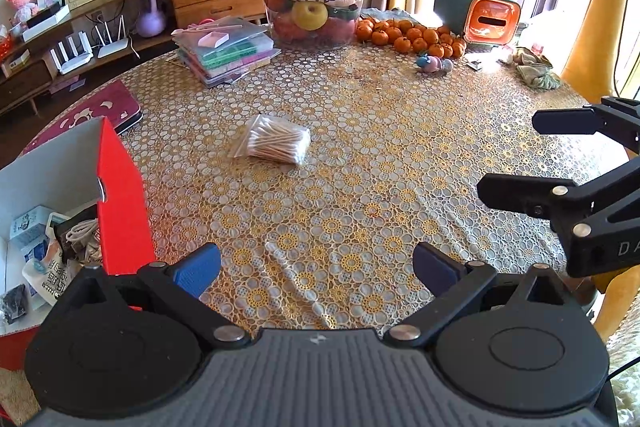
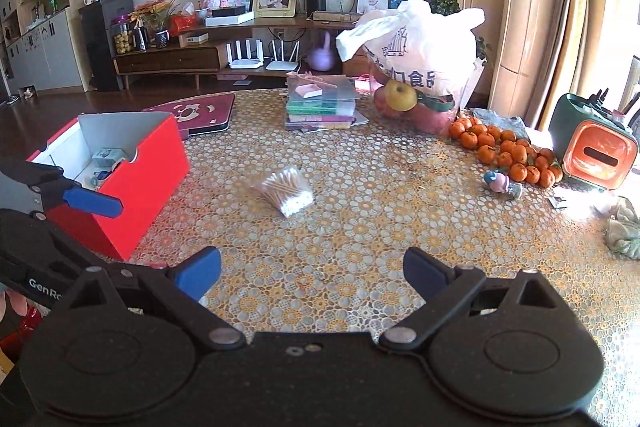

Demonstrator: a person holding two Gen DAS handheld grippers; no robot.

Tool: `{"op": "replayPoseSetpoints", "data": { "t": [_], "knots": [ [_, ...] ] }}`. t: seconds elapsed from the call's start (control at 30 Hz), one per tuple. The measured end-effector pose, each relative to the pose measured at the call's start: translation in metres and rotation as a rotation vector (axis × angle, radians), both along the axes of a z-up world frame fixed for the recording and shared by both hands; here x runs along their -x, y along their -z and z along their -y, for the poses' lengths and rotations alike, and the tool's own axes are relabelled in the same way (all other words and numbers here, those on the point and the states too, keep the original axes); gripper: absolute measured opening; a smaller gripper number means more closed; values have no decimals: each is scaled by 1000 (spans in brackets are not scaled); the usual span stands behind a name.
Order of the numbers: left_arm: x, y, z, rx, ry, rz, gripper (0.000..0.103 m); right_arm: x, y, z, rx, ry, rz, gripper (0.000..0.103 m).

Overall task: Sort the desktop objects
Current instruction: 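Reach the left tool to the cotton swab bag while the right tool reaches the pink toy figure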

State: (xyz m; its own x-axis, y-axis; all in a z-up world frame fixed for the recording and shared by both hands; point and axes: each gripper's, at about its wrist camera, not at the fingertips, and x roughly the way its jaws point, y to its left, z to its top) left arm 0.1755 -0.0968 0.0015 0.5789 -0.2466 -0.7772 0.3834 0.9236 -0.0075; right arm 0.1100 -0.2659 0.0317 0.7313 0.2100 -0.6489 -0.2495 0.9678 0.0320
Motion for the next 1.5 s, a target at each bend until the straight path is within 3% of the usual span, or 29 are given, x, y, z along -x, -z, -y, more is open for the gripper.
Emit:
{"op": "replayPoseSetpoints", "data": {
  "t": [0.2,0.7,1.03,1.5],
  "knots": [
    [-17,5,15,15,5,59,103,-15,4,31,4,53,2,98],
    [-97,32,38,45,67,62,103,-69,33,104,17,161,-29,98],
    [-165,53,36,59,98,-26,103,-109,52,129,32,185,-38,98],
    [-205,86,38,7,109,-123,103,-153,76,153,25,215,-55,98]
  ]
}}
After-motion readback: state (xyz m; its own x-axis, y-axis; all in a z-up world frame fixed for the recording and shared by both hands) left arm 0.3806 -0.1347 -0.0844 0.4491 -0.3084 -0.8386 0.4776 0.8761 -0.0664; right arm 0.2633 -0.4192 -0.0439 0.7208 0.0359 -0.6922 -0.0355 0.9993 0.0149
